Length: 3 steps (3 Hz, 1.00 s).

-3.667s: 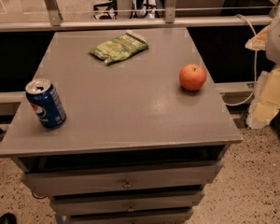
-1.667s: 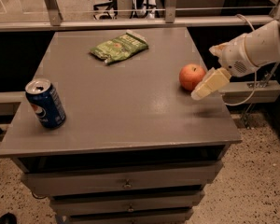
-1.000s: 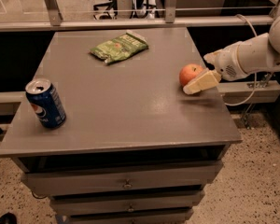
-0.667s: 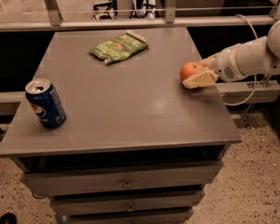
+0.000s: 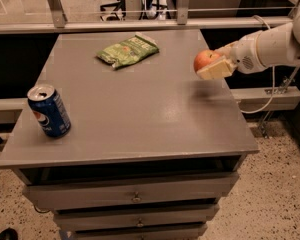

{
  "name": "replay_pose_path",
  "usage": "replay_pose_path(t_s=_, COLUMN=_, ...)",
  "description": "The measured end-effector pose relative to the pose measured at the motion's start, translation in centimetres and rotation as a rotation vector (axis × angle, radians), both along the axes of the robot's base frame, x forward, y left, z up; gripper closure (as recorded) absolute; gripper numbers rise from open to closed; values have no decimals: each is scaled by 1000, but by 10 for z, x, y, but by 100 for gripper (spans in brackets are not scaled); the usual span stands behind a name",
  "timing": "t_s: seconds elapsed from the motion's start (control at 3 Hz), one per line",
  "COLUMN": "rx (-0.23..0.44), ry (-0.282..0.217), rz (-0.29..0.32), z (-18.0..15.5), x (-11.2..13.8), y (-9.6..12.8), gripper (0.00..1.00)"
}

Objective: Move apple near green jalapeno chip bag

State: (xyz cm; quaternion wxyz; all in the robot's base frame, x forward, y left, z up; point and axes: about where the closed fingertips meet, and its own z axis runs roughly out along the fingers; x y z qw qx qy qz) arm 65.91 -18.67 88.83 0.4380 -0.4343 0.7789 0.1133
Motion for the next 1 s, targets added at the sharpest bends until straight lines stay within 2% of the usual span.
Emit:
replay_pose_path(t_s=0.33, rx=1, ry=-8, rz=2, z=4, x=2, y=1, gripper=100)
replay_pose_path(t_s=0.67, rx=28, ry=-19, rz=11, z=1, x=3, y=13, gripper=100)
replay_pose_path(t_s=1.0, rx=57, ry=-59, rz=38, z=4, x=33, y=39, gripper=100)
